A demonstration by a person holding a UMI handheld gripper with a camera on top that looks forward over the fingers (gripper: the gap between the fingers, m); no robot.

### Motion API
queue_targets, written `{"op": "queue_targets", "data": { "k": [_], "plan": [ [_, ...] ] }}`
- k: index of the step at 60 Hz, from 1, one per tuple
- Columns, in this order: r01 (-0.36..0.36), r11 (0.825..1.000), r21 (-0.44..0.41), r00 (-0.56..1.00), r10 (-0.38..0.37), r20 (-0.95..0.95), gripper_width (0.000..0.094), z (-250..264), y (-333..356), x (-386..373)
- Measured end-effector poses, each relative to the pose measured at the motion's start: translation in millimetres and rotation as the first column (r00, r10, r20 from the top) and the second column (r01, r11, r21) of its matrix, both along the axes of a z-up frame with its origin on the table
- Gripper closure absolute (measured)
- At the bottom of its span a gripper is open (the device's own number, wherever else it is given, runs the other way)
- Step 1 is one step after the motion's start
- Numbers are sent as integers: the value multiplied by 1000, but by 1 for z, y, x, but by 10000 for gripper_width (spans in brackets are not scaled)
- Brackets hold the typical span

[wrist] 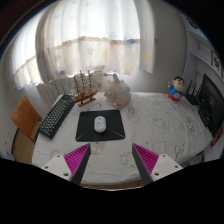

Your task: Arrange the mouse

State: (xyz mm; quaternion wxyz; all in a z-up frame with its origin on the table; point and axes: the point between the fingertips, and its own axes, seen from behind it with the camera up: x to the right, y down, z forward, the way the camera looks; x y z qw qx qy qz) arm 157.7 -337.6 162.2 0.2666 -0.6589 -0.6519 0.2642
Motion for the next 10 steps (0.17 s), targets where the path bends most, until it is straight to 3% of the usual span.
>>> {"op": "queue_targets", "data": {
  "k": [10],
  "plan": [
    [19,999,43,1000,-19,11,82,-6,19,1]
  ]
}}
